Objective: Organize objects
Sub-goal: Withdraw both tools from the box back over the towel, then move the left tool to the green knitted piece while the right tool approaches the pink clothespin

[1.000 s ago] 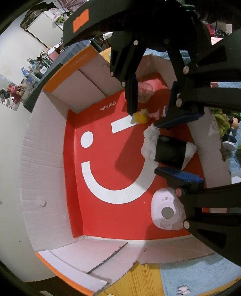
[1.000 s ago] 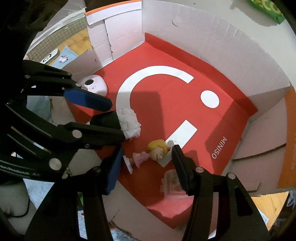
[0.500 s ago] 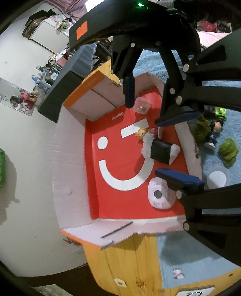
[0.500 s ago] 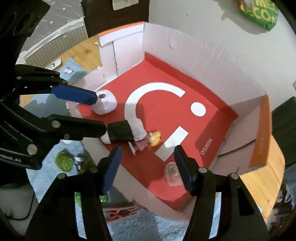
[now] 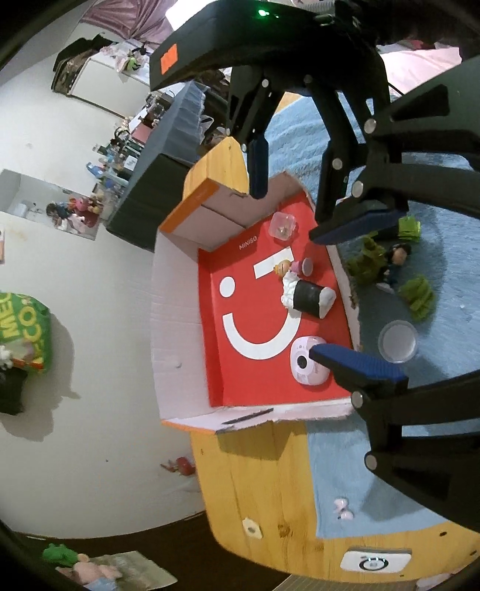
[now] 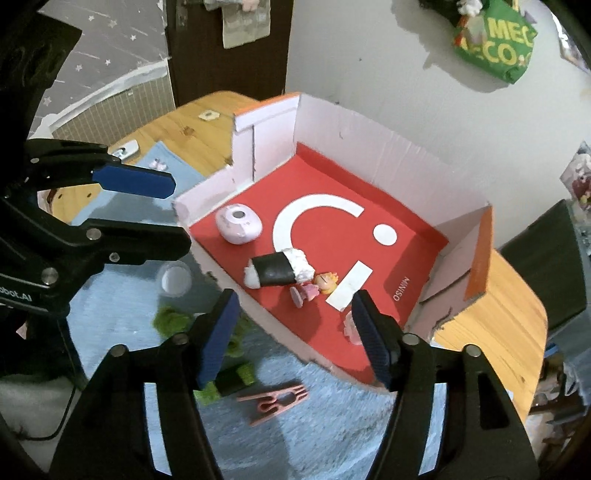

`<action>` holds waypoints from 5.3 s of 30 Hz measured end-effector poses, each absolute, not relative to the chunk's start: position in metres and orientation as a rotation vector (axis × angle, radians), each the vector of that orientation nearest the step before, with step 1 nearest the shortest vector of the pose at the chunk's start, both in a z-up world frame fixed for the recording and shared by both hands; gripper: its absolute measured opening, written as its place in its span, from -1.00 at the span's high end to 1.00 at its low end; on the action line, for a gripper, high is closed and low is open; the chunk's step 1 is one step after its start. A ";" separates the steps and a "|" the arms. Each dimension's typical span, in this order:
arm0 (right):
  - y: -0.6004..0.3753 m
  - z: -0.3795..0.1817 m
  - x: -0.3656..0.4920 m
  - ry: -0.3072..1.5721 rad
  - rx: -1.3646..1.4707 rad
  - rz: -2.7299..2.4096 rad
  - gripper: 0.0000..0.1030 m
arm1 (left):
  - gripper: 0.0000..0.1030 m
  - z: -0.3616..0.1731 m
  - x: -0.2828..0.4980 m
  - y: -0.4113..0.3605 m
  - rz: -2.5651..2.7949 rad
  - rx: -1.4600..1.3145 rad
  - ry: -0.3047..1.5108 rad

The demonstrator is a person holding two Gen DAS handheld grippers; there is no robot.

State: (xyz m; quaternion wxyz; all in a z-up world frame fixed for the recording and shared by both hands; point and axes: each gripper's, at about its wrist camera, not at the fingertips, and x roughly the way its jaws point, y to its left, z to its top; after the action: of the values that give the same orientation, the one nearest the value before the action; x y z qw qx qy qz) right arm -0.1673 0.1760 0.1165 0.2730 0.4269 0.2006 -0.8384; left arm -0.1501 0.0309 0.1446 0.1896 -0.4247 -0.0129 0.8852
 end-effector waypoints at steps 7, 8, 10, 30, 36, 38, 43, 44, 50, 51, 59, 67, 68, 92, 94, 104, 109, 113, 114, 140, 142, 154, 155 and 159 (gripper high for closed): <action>0.177 0.131 -0.130 0.549 1.064 -2.338 -0.46 | -0.32 0.158 -0.118 0.023 2.559 -1.099 -0.005; 0.178 0.133 -0.123 0.553 1.052 -2.353 -0.48 | -0.33 0.160 -0.113 0.022 2.568 -1.084 -0.003; 0.180 0.135 -0.114 0.546 1.031 -2.376 -0.49 | -0.37 0.162 -0.105 0.021 2.586 -1.068 0.004; 0.220 0.125 -0.046 0.101 0.985 -2.703 -0.79 | -0.77 0.130 -0.041 0.010 2.728 -0.992 -0.049; 0.223 0.108 -0.030 0.064 0.937 -2.812 -0.84 | -0.78 0.105 -0.032 0.011 2.811 -0.986 -0.044; 0.223 0.101 -0.024 0.067 0.914 -2.853 -0.90 | -0.79 0.096 -0.028 0.012 2.840 -0.991 -0.043; 0.220 0.080 -0.014 0.090 0.887 -2.925 -0.93 | -0.95 0.074 -0.019 0.016 2.922 -0.985 -0.030; 0.219 0.075 -0.013 0.092 0.898 -2.925 -0.93 | -0.95 0.068 -0.017 0.017 2.928 -0.985 -0.030; 0.217 0.047 -0.013 0.081 0.976 -2.914 -0.93 | -0.95 0.045 -0.016 0.015 2.933 -1.051 -0.064; 0.218 0.044 -0.013 0.074 0.982 -2.914 -0.93 | -0.95 0.044 -0.015 0.015 2.938 -1.053 -0.061; 0.220 0.029 -0.013 0.040 1.031 -2.925 -0.93 | -0.95 0.033 -0.014 0.017 2.943 -1.070 -0.036; 0.226 0.019 -0.015 -0.001 1.079 -2.922 -0.93 | -0.95 0.031 -0.014 0.016 2.946 -1.075 -0.049; 0.227 0.018 -0.016 -0.003 1.083 -2.924 -0.93 | -0.95 0.031 -0.015 0.016 2.945 -1.076 -0.050; 0.231 0.007 -0.026 -0.018 1.135 -2.929 -0.93 | -0.95 0.023 -0.028 0.015 2.902 -1.118 -0.073; 0.233 0.009 -0.030 -0.029 1.143 -2.926 -0.93 | -0.95 0.024 -0.033 0.016 2.878 -1.122 -0.085; 0.235 0.024 -0.061 -0.034 1.172 -2.911 -0.93 | -0.62 0.029 -0.062 0.027 2.740 -1.144 -0.086; 0.237 0.028 -0.077 -0.018 1.206 -2.911 -0.93 | -0.40 0.027 -0.072 0.035 2.690 -1.162 -0.048; 0.237 0.027 -0.087 -0.027 1.246 -2.874 -0.93 | -0.28 0.027 -0.079 0.036 2.662 -1.172 -0.039; 0.236 0.027 -0.089 -0.024 1.251 -2.869 -0.93 | -0.25 0.027 -0.081 0.036 2.653 -1.178 -0.042; 0.231 0.017 -0.103 -0.006 1.361 -2.786 -0.92 | -0.04 0.024 -0.089 0.037 2.586 -1.187 -0.080; 0.231 0.018 -0.102 0.021 1.362 -2.785 -0.92 | -0.04 0.025 -0.090 0.037 2.586 -1.185 -0.080; 0.225 0.024 -0.100 0.148 1.339 -2.774 -0.92 | 0.17 0.025 -0.093 0.039 2.573 -1.179 -0.081; 0.223 0.022 -0.101 0.160 1.341 -2.772 -0.92 | 0.18 0.025 -0.093 0.039 2.574 -1.181 -0.078; 0.220 0.018 -0.106 0.175 1.333 -2.754 -0.58 | 0.21 0.025 -0.094 0.039 2.568 -1.183 -0.074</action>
State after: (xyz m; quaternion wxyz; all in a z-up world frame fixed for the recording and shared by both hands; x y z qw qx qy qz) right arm -0.1059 0.2205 0.0183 0.0385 0.4346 0.0570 -0.8980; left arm -0.0945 0.0393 0.0249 0.1561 -0.4132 -0.0258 0.8968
